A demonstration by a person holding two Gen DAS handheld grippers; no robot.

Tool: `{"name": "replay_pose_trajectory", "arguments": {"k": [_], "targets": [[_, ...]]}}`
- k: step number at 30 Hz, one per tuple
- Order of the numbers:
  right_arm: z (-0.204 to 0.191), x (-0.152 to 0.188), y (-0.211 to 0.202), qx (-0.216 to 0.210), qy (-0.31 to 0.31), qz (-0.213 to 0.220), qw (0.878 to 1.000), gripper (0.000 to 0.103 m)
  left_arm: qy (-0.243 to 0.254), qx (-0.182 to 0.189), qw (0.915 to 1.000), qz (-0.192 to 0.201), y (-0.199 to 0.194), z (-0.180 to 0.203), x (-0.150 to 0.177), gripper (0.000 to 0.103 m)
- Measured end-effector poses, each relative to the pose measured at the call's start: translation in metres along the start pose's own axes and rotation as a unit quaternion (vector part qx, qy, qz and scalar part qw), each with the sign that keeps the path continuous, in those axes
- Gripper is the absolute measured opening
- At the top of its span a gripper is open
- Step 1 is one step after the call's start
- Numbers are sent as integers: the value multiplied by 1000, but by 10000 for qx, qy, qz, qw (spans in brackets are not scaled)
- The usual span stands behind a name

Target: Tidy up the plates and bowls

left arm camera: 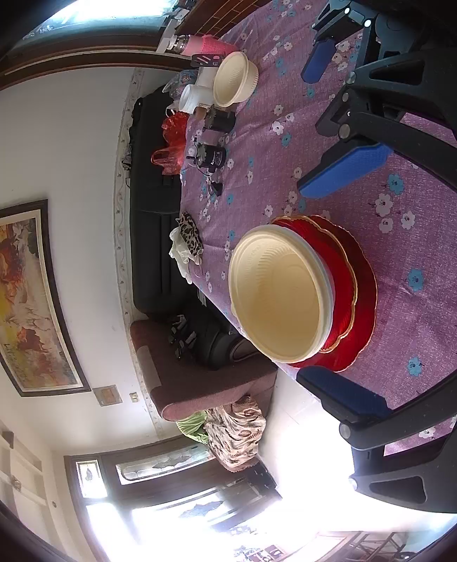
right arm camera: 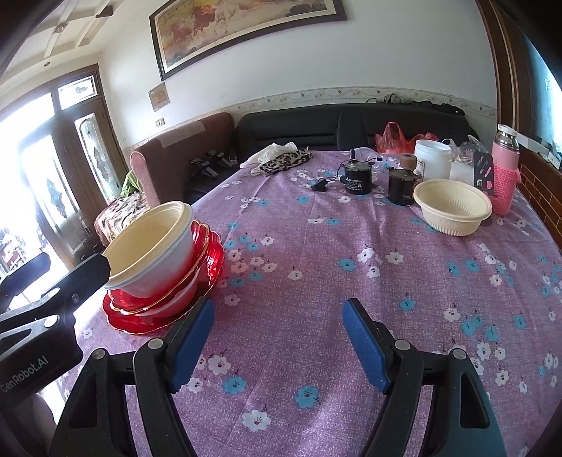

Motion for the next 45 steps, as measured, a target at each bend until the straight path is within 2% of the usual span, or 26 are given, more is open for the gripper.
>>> {"name": "replay_pose_trajectory", "arguments": {"k": [12, 20, 23, 26, 29, 33, 38, 40, 45], "targets": [[-1, 0, 10, 74, 28, -65, 9999, 81, -113, 73, 9998, -159, 11, -10, 2, 96], [7, 1, 13, 66, 122, -90, 9999, 81, -17, 141, 9998, -167, 13, -3, -1, 96], [13, -1, 9, 92, 143, -60, 9998, 81, 68, 275, 9995, -166, 8, 3, -6, 96], [27, -6, -5, 186, 222, 41, 9996, 81, 202, 594, 9980, -93, -1, 13, -19, 96], [51, -14, -27, 397, 349, 204, 9984, 80, 363, 1192, 9921, -166, -7, 29, -43, 96], [104, -28, -63, 879, 717, 507, 9922, 80, 398, 1978, 9778, -558, -6, 54, -79, 96], [188, -42, -94, 1147, 1695, 869, 9750, 80, 415, 2239, 9705, -788, 4, 95, -104, 96], [219, -46, -97, 1178, 2065, 969, 9665, 80, 445, 2239, 9697, -875, 11, 113, -104, 96], [264, -61, -80, 1315, 2460, 966, 9554, 80, 719, 2389, 9589, -1352, 36, 166, -86, 96]]}}
Point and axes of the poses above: each gripper's, at about its wrist camera, not at the fingertips, and y roughly the way its jaws point, z to its right, x to its underside, the point moved 3 cm from there along y, roughly the way its jaws point, and after that the axes turned 15 degrees about -x, right-handed, at the moved point
